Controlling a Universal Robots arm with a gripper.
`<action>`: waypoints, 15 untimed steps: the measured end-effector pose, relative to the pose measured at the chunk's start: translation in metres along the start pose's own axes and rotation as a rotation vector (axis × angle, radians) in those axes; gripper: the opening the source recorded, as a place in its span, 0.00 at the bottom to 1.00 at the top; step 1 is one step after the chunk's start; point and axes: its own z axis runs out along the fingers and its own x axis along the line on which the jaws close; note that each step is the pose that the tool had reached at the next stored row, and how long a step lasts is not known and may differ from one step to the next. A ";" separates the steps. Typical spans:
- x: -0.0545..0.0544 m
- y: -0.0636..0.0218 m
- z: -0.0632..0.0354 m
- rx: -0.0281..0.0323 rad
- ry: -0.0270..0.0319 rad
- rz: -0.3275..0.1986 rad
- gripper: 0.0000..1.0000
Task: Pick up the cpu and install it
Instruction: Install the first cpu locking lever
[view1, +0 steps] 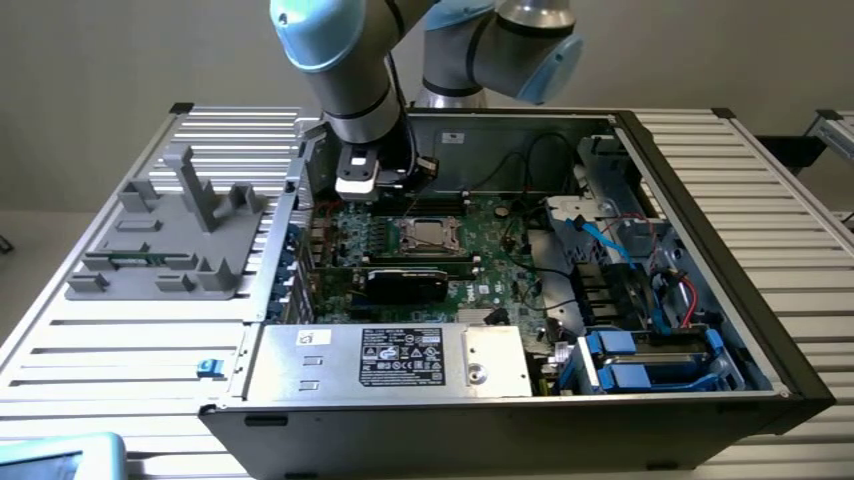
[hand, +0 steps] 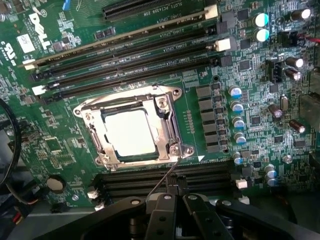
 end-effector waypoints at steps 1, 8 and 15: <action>0.000 -0.0005 0.0002 0.0001 0.0002 0.000 0.11; -0.003 -0.0067 0.0022 0.0000 0.0029 0.001 0.11; -0.008 -0.0060 0.0017 -0.0011 0.0147 0.006 0.11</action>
